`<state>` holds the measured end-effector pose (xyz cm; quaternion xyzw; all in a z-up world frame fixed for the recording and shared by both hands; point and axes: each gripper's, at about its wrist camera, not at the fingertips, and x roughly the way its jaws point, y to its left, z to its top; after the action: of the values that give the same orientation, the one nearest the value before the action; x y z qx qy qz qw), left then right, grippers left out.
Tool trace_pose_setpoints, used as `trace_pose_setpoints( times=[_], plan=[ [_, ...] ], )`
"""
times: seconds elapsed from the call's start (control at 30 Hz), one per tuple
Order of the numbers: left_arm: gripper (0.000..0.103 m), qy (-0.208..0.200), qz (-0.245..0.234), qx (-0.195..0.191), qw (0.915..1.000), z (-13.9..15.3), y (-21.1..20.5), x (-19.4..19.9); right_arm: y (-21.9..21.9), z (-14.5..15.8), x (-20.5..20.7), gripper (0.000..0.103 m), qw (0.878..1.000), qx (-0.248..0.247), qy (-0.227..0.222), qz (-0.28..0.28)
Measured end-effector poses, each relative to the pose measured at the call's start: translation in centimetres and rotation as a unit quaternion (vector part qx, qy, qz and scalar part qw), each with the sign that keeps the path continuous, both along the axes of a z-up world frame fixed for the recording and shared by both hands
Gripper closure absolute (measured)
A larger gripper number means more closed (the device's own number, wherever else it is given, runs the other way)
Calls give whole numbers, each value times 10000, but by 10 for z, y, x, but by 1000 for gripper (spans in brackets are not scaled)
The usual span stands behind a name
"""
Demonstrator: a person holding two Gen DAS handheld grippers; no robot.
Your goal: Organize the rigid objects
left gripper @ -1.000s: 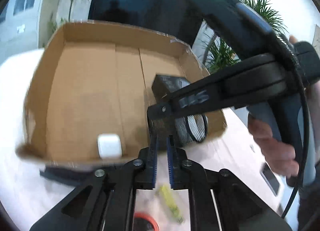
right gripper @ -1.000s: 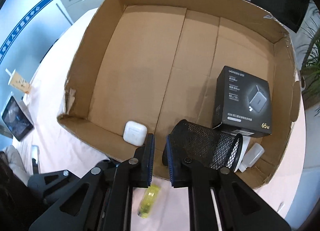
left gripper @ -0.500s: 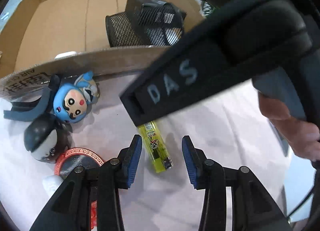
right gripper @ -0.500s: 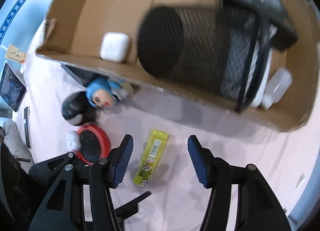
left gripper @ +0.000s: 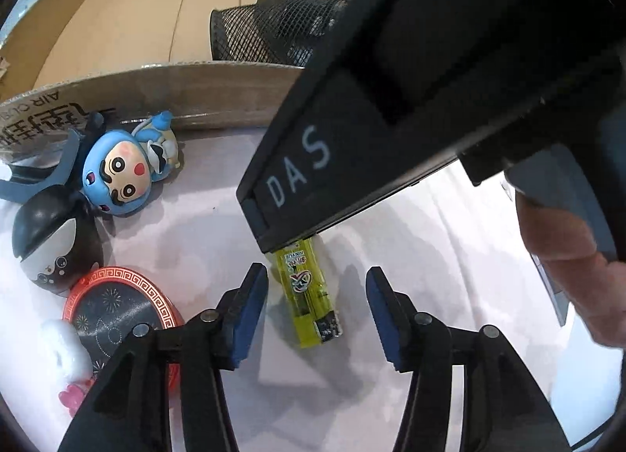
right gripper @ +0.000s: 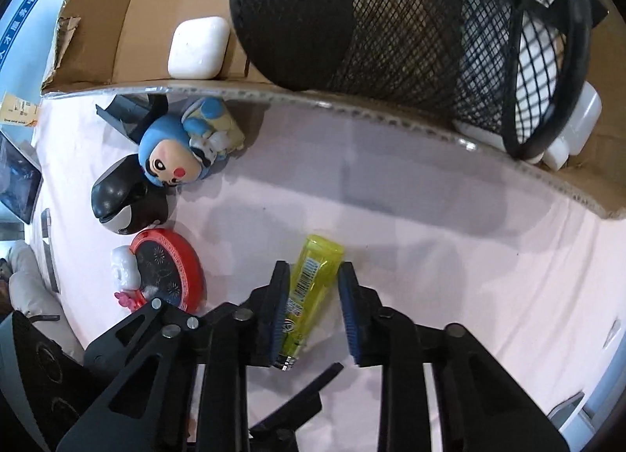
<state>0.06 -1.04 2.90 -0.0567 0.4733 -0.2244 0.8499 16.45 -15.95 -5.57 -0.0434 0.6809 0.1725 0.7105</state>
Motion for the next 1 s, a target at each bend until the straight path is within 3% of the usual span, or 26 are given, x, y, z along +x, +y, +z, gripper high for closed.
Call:
trace_pose_setpoints(
  times=[0.07, 0.23, 0.3, 0.33, 0.4, 0.6, 0.87, 1.0],
  plan=[
    [52, -156, -35, 116, 9998, -4, -7, -8, -1, -2, -5, 82, 10000, 41, 21, -44],
    [53, -642, -181, 880, 9939, -6, -29, -30, -17, -1, 0, 86, 9994, 279, 163, -152],
    [61, -796, -187, 1141, 9901, -7, -37, -37, -23, 3, -2, 90, 9993, 317, 114, -173],
    [69, -754, -225, 1060, 9913, -6, -38, -39, -26, 5, -3, 90, 9993, 317, 88, -179],
    [75, -719, -209, 1069, 9914, -5, -39, -41, -26, 4, 0, 90, 9991, 334, 76, -233],
    [83, -723, -45, 1161, 9906, -4, -39, -50, -26, -3, -7, 83, 9986, 378, 191, -313],
    [86, -784, 6, 1194, 9897, -1, -38, -52, -15, -6, -14, 86, 9985, 306, 15, -452],
    [87, -846, 0, 1156, 9897, 9, -39, -54, -20, 9, -21, 87, 9984, 384, -120, -384]
  ],
)
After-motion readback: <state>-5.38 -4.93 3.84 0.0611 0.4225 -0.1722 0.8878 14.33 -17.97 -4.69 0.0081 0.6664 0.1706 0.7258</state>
